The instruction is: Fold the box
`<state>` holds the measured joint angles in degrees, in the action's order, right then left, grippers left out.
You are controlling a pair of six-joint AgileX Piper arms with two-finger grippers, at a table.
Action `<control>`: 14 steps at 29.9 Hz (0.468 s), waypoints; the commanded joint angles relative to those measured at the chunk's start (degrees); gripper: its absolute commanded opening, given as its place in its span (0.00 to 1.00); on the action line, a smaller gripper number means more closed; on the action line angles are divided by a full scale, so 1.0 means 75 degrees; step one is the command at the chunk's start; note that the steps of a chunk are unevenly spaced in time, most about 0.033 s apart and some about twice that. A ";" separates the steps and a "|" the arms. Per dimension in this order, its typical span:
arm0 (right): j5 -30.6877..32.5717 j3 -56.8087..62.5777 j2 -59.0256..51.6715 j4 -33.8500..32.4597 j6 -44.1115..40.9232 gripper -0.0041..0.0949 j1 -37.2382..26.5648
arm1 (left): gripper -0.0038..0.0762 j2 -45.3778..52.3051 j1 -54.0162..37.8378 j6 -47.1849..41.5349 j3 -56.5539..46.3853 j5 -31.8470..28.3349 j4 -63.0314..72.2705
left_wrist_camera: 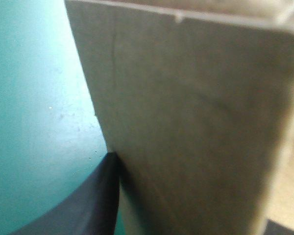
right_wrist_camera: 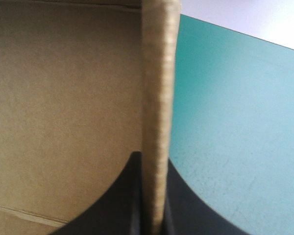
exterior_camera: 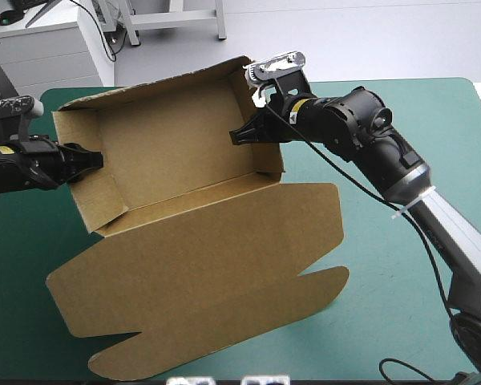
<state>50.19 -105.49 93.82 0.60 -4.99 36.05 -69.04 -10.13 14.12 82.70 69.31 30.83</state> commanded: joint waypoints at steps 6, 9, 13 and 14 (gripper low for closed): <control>0.1202 -0.0157 -0.0200 -0.0830 -0.0371 0.04 -0.0047 | 0.04 -0.0112 0.2191 -0.0787 0.0233 -0.1764 -0.1508; 0.1340 0.0062 -0.0200 -0.0830 -0.0602 0.04 -0.0060 | 0.04 -0.0481 0.2992 -0.1143 0.0233 -0.1813 -0.2742; 0.1318 0.0498 -0.0200 -0.0635 -0.0674 0.04 -0.0060 | 0.04 -0.0998 0.3826 -0.1591 0.0233 -0.1798 -0.4213; 0.1284 0.0612 -0.0200 -0.0620 -0.0690 0.04 -0.0060 | 0.04 -0.1103 0.3957 -0.1591 0.0233 -0.1749 -0.4497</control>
<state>61.25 -101.43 94.31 -5.89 -12.20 35.40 -76.88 15.95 0.64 82.54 60.55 3.57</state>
